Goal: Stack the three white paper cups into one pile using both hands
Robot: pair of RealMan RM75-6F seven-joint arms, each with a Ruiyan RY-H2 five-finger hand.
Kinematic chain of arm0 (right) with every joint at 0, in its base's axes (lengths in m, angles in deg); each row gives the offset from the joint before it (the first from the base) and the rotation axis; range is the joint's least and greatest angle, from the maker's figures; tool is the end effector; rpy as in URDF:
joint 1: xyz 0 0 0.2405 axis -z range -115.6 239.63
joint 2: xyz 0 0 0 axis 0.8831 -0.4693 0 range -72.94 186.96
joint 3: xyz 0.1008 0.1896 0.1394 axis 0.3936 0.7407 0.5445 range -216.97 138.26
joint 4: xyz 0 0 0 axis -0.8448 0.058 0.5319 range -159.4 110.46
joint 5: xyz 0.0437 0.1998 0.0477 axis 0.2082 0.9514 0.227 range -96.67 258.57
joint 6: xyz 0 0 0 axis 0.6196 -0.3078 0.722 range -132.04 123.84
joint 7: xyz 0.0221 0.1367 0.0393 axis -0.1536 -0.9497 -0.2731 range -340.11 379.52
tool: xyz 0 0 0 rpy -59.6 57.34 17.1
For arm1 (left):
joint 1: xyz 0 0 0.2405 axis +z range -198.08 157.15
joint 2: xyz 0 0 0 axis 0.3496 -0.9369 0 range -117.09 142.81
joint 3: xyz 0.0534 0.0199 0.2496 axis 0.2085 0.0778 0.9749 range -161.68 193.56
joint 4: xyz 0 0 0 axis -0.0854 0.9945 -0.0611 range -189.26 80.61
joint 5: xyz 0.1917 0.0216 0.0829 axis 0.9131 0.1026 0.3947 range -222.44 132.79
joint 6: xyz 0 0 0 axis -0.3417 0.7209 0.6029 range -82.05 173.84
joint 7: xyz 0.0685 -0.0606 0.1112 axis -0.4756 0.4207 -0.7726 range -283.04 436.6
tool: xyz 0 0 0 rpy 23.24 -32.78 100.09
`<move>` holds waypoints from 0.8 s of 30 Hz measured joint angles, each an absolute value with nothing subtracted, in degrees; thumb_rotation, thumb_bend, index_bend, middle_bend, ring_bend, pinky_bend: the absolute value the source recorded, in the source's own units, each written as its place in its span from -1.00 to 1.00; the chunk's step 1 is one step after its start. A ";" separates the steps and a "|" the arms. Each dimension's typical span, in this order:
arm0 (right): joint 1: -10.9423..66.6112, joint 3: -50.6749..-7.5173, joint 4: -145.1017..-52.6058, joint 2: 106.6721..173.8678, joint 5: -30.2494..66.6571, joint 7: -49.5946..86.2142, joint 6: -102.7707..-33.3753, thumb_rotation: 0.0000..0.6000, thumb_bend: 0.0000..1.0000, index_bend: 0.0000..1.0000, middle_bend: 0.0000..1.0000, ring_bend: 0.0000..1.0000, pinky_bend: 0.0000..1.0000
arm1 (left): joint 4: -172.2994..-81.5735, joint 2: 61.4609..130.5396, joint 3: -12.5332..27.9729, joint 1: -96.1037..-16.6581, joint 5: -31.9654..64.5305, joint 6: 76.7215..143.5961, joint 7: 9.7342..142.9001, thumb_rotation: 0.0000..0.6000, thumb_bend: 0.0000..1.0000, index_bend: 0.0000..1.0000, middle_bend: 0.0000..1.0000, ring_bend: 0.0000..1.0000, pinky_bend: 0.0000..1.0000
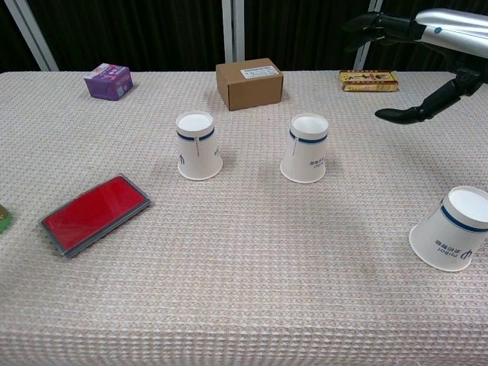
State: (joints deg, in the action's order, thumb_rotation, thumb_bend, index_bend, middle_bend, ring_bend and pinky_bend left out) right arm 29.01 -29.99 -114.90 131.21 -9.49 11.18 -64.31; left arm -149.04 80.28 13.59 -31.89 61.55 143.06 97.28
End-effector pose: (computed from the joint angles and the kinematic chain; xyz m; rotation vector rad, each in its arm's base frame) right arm -0.1708 -0.3125 0.0616 1.9041 -0.9755 1.2312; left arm -0.2211 0.1923 0.1490 -1.5103 -0.9184 -1.6624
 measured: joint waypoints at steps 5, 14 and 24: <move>28.20 -30.22 -114.62 131.65 -8.80 11.86 -64.06 1.00 -0.54 -0.96 -0.72 -0.94 -0.80 | -149.20 80.19 14.05 -31.96 61.73 143.27 96.75 1.00 -0.94 -0.57 -0.66 -0.77 -0.73; 28.62 -31.28 -115.13 130.65 -7.59 13.21 -64.83 1.00 -0.54 -0.96 -0.71 -0.94 -0.78 | -148.42 80.45 14.32 -31.78 60.87 143.58 96.23 1.00 -0.94 -0.57 -0.66 -0.77 -0.73; 33.75 -37.00 -121.59 124.37 -10.00 15.22 -69.01 1.00 -0.54 -0.87 -0.64 -0.89 -0.76 | -146.93 80.65 14.61 -30.77 57.47 141.33 87.67 1.00 -0.94 -0.54 -0.66 -0.77 -0.73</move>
State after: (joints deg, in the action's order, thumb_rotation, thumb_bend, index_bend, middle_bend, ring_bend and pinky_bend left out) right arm 33.75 -37.00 -121.59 124.37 -10.00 15.22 -69.01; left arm -146.93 80.65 14.61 -30.77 57.47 141.33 87.67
